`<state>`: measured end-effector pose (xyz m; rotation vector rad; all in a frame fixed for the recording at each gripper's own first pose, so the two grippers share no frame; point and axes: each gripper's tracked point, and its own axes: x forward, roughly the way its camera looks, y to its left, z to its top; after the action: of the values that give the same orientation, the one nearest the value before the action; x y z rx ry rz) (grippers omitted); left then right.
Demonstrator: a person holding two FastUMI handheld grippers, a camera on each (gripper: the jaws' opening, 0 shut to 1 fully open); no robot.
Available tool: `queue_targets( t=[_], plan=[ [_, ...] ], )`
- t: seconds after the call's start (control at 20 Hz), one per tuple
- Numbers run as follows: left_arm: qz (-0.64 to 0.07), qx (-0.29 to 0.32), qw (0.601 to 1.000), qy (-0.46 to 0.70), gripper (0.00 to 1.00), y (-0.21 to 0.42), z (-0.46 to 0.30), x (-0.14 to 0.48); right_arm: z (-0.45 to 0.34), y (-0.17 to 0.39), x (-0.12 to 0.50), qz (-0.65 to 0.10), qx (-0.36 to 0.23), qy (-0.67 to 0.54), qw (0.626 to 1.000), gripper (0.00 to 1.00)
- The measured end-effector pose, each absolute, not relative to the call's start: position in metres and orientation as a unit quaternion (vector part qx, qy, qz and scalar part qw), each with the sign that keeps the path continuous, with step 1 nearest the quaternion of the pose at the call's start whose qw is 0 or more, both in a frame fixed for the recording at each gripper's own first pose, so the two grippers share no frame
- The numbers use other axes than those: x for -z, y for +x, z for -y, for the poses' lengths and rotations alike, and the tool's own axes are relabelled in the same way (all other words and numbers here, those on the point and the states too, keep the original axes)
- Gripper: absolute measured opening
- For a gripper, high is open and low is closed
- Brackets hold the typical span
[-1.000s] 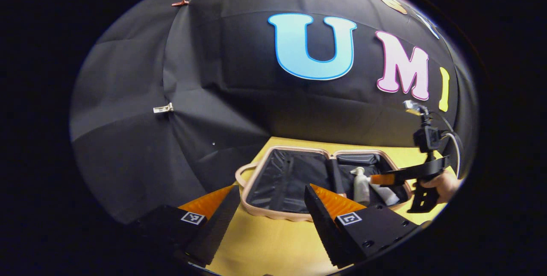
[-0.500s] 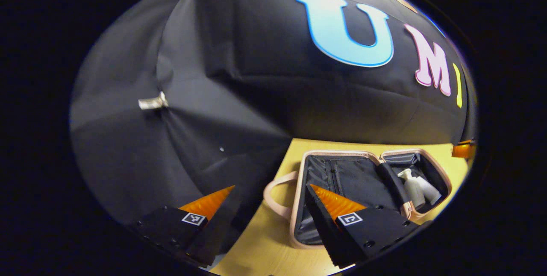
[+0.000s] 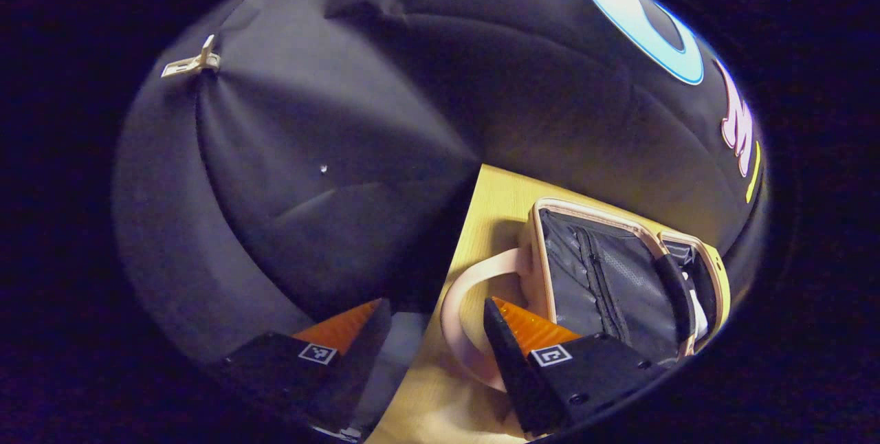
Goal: First open the suitcase, pack the skin care products into it, and then close the suitcase.
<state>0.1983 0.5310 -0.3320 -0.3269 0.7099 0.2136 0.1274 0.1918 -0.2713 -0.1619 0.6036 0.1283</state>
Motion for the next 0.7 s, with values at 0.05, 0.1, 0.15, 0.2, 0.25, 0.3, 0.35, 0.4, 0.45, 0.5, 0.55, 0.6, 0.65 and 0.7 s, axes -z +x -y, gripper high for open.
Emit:
queue_targets(
  t=[0.05,0.1,0.15,0.2,0.25,0.3,0.35,0.4,0.45,0.5,0.55,0.6,0.65,0.7],
  plan=[
    [-0.364,-0.099,0.913,-0.156,0.83,0.201,-0.530,0.340,-0.183,0.124,0.274,-0.303,-0.054,-0.076,0.949,0.97],
    [-0.372,-0.082,0.912,-0.154,0.77,0.203,-0.527,0.345,-0.175,0.120,0.277,-0.309,-0.047,-0.072,0.947,0.97],
    [-0.370,-0.077,0.914,-0.149,0.76,0.207,-0.527,0.342,-0.172,0.118,0.279,-0.313,-0.042,-0.069,0.946,0.97],
    [-0.372,-0.070,0.914,-0.143,0.70,0.208,-0.526,0.342,-0.168,0.118,0.280,-0.315,-0.038,-0.067,0.946,0.98],
    [-0.373,-0.068,0.914,-0.143,0.67,0.210,-0.525,0.341,-0.165,0.118,0.281,-0.315,-0.036,-0.068,0.946,0.97],
    [-0.380,-0.068,0.911,-0.144,0.62,0.208,-0.524,0.343,-0.163,0.117,0.282,-0.316,-0.035,-0.069,0.945,0.97],
    [-0.388,-0.076,0.908,-0.139,0.53,0.206,-0.525,0.345,-0.161,0.117,0.282,-0.316,-0.035,-0.071,0.945,0.97],
    [-0.404,-0.080,0.901,-0.136,0.42,0.202,-0.523,0.351,-0.162,0.118,0.282,-0.315,-0.036,-0.069,0.946,0.98],
    [-0.411,-0.083,0.898,-0.131,0.32,0.199,-0.521,0.356,-0.162,0.118,0.281,-0.314,-0.037,-0.068,0.946,0.98],
    [-0.404,-0.088,0.902,-0.127,0.31,0.203,-0.523,0.354,-0.162,0.118,0.282,-0.314,-0.039,-0.068,0.946,0.97],
    [-0.402,-0.092,0.902,-0.127,0.27,0.204,-0.524,0.354,-0.162,0.118,0.283,-0.313,-0.040,-0.069,0.946,0.97],
    [-0.401,-0.097,0.902,-0.128,0.23,0.204,-0.524,0.353,-0.161,0.118,0.283,-0.314,-0.041,-0.070,0.946,0.97],
    [-0.401,-0.101,0.903,-0.120,0.22,0.202,-0.525,0.350,-0.161,0.118,0.284,-0.314,-0.043,-0.070,0.946,0.97],
    [-0.396,-0.104,0.906,-0.108,0.25,0.204,-0.526,0.344,-0.160,0.118,0.284,-0.314,-0.044,-0.070,0.946,0.98]
  ],
)
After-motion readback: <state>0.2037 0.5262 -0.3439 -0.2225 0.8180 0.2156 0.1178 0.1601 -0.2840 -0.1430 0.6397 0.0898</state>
